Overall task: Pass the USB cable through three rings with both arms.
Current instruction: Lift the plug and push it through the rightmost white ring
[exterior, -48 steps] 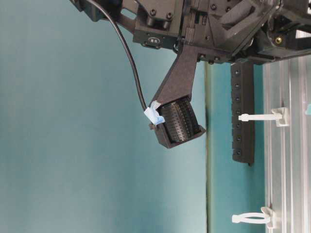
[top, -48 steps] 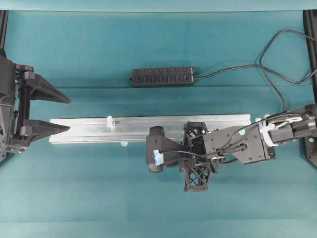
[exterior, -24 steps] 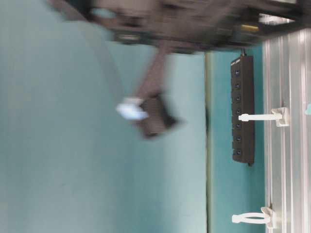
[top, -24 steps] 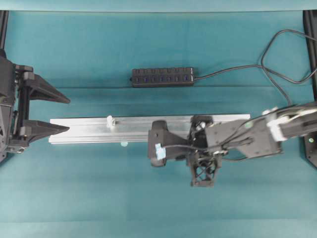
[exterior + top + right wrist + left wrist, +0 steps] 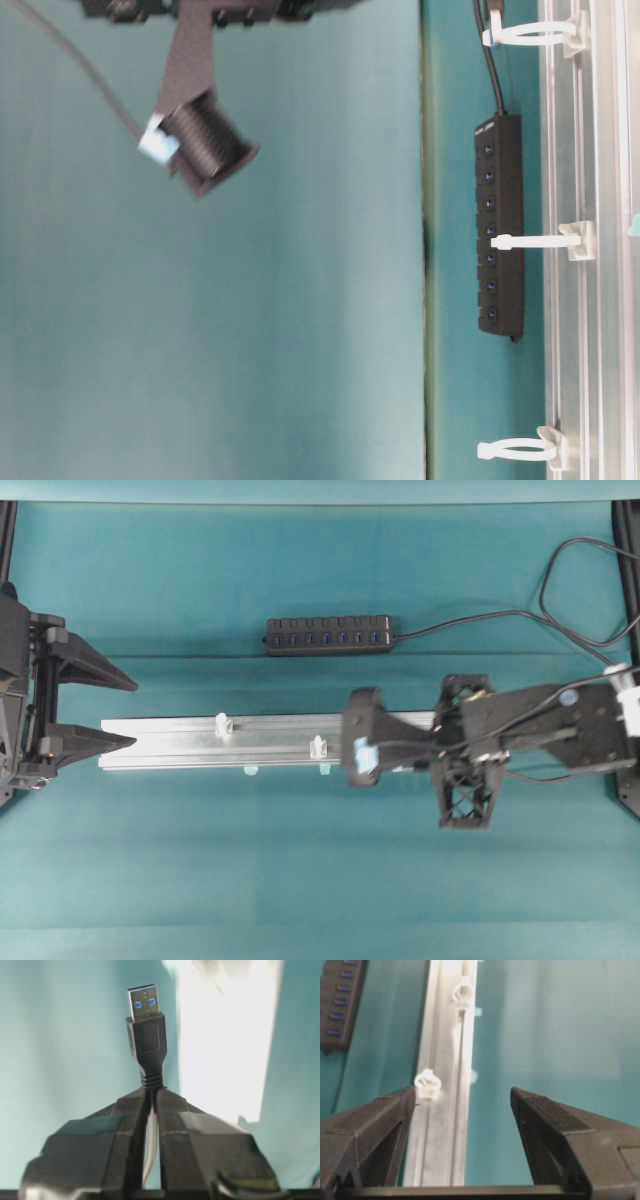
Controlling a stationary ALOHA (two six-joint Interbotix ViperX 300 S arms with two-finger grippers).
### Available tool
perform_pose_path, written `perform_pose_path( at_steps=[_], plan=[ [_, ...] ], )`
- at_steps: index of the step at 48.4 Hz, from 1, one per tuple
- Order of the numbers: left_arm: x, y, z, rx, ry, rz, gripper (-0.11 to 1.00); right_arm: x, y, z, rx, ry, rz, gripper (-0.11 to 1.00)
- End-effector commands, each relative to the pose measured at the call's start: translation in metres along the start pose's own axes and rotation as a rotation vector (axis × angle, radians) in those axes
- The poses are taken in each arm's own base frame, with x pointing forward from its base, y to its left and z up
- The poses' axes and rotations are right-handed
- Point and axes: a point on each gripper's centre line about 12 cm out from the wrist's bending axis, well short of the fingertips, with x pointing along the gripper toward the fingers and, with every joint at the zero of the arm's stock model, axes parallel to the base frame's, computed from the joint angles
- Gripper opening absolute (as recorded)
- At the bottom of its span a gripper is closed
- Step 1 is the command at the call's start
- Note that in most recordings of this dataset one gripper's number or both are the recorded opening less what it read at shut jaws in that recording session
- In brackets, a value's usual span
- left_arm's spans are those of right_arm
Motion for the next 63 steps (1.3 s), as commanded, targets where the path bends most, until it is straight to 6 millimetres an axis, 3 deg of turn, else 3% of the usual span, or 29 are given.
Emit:
perform_pose_path(
  at_steps=[1,14,29,44,63],
  plan=[
    [-0.003,0.0,0.006,0.0,-0.022,0.001,0.82,-0.006,-0.008,-0.009,0.023,-0.032,-0.001,-0.08],
    [-0.008,0.0,0.007,0.0,-0.04,-0.001,0.82,0.004,-0.021,-0.037,0.03,0.002,-0.027,-0.08],
    [-0.008,0.0,0.005,0.008,-0.028,0.0,0.82,-0.002,-0.036,-0.048,0.023,0.051,-0.046,-0.08],
    [-0.007,0.002,0.002,0.002,-0.008,0.008,0.82,0.013,-0.041,-0.043,0.025,0.002,-0.037,-0.08],
    [-0.006,0.002,0.002,-0.001,-0.005,0.009,0.82,0.039,-0.037,-0.02,-0.001,-0.078,-0.023,-0.08]
  ],
)
